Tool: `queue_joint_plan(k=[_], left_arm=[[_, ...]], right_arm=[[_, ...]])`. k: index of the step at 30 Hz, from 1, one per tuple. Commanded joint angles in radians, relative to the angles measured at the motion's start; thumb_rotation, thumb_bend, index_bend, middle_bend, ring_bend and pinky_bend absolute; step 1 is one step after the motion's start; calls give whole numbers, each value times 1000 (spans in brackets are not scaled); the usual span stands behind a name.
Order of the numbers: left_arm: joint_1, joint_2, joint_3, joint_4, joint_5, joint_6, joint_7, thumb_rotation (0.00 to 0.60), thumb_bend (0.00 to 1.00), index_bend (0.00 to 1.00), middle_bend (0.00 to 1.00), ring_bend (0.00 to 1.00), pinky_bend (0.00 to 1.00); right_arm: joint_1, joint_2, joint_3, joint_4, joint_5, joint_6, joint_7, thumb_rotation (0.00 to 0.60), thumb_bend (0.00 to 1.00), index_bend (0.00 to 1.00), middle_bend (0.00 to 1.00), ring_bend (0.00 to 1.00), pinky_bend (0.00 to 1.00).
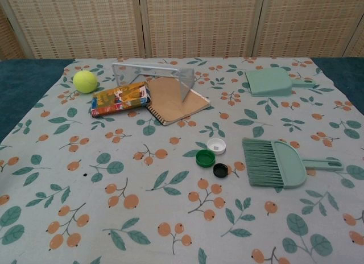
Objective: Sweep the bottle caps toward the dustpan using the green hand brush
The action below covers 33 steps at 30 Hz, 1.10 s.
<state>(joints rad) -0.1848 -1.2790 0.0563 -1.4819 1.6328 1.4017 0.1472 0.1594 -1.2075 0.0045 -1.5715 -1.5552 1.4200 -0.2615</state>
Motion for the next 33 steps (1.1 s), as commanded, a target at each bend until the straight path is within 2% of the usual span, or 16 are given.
queue_joint_plan(k=[1, 6, 8, 11, 14, 18, 22, 26, 33], left_arm=[[1, 2, 0, -5, 5, 6, 2, 600, 388, 0, 0, 0, 83], [4, -3, 1, -2, 31, 34, -8, 600, 393, 0, 0, 0, 79], [6, -1, 2, 1, 40, 44, -18, 600, 393, 0, 0, 0, 78], [6, 8, 3, -3, 40, 44, -35, 600, 392, 0, 0, 0, 78], [6, 19, 0, -8, 37, 48, -53, 600, 391, 0, 0, 0, 79], [9, 35, 0, -13, 33, 53, -75, 600, 389, 0, 0, 0, 78], [11, 47, -2, -19, 31, 58, -88, 600, 390, 0, 0, 0, 79], [12, 52, -1, -23, 33, 59, -91, 600, 388, 0, 0, 0, 78], [12, 51, 0, -24, 32, 53, -85, 600, 388, 0, 0, 0, 79]], right_arm=[[2, -4, 1, 2, -2, -3, 1, 575, 170, 0, 0, 0, 0], [4, -25, 0, 14, -13, -4, 20, 574, 171, 0, 0, 0, 0], [23, -31, -10, 27, -14, -51, 27, 569, 171, 0, 0, 0, 0], [65, -38, -7, 23, -8, -126, -27, 566, 171, 20, 0, 0, 0], [96, -70, 8, 21, 9, -171, -130, 572, 171, 83, 7, 0, 0], [129, -138, 33, 53, 48, -213, -243, 600, 171, 179, 126, 0, 0], [156, -209, 47, 120, 87, -254, -285, 600, 176, 299, 243, 2, 0], [182, -268, 53, 181, 117, -293, -332, 600, 182, 331, 266, 19, 0], [205, -346, 57, 247, 151, -321, -316, 600, 227, 383, 309, 66, 0]])
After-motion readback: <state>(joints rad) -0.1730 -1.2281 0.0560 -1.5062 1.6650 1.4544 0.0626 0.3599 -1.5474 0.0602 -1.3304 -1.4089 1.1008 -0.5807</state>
